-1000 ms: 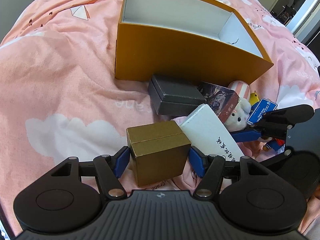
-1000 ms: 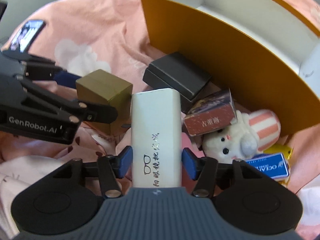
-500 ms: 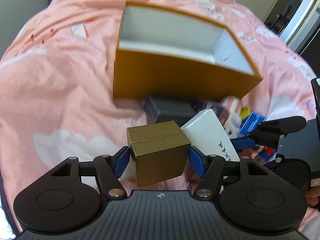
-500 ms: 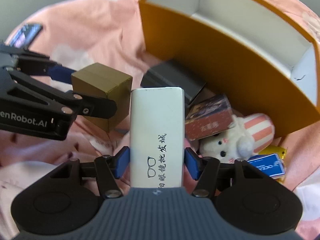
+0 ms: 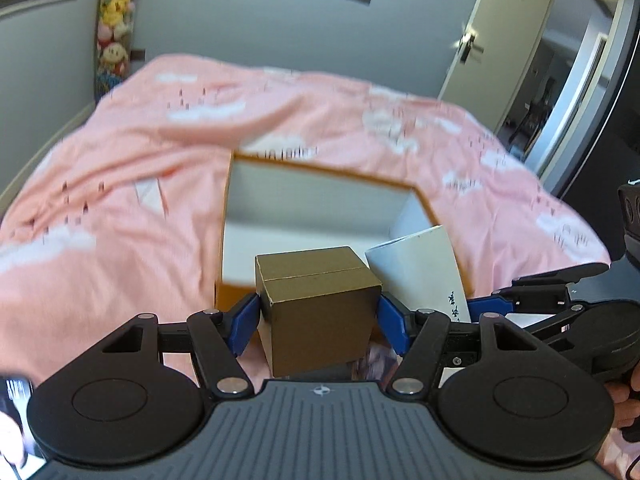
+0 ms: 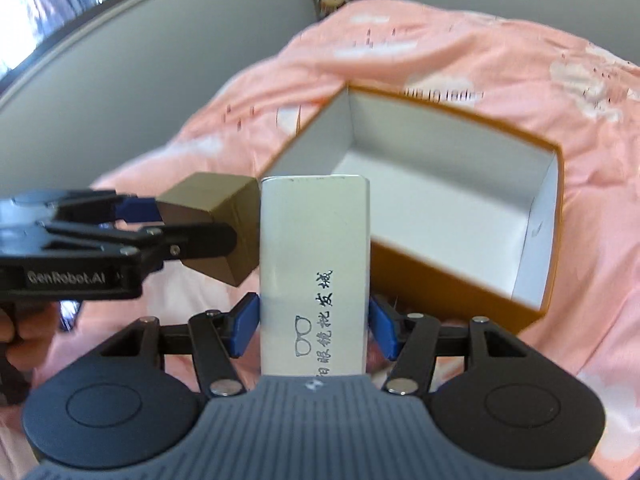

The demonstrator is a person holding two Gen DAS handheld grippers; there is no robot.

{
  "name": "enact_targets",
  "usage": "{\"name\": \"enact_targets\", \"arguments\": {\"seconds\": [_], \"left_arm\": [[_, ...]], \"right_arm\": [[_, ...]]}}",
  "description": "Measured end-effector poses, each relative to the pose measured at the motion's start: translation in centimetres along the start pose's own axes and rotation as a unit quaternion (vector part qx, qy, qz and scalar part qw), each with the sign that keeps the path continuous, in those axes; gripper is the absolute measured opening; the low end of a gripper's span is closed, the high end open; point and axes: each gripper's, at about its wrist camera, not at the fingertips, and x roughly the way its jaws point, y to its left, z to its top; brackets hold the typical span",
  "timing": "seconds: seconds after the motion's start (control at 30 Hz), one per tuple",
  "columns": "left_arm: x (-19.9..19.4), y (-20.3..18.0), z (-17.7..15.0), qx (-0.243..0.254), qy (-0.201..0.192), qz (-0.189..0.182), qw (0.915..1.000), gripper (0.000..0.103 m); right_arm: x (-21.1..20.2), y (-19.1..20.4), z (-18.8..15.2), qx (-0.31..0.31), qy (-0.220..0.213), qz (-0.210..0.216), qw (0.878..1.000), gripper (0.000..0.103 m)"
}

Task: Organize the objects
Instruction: 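Lift the gold cube with the left tool while the right tool carries the white box up, then lower the white box into the orange box and open the right tool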

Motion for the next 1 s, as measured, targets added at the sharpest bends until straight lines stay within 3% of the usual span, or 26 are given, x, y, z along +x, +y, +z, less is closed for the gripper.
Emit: {"name": "enact_targets", "arguments": {"seconds": [0.23, 0.57, 0.77, 1.0], "left_arm": [[1.0, 0.8, 3.5, -0.012, -0.041, 0.0, 0.9991, 0.074], [4.4, 3.9, 7.7, -0.004, -0.042, -0.001, 0.9991, 0.074], [7.1, 5.1, 8.5, 0.01, -0.017, 0.007, 0.9998, 0.074], [8.9, 6.0, 9.2, 0.008, -0.018, 0.011, 0.9997, 0.074]], "right_arm": [[-0.6, -1.6, 4.5, 0.029, -0.049, -0.004, 0.998, 0.061], [3.7, -7.1, 11.3, 0.14, -0.083, 0.005, 0.987, 0.061], [11.5, -8.4, 11.6, 0.191, -0.006, 0.02, 0.981, 0.061], [19.7, -9.2, 10.6, 0.253, 0.086, 0.045, 0.963, 0.061]]}}
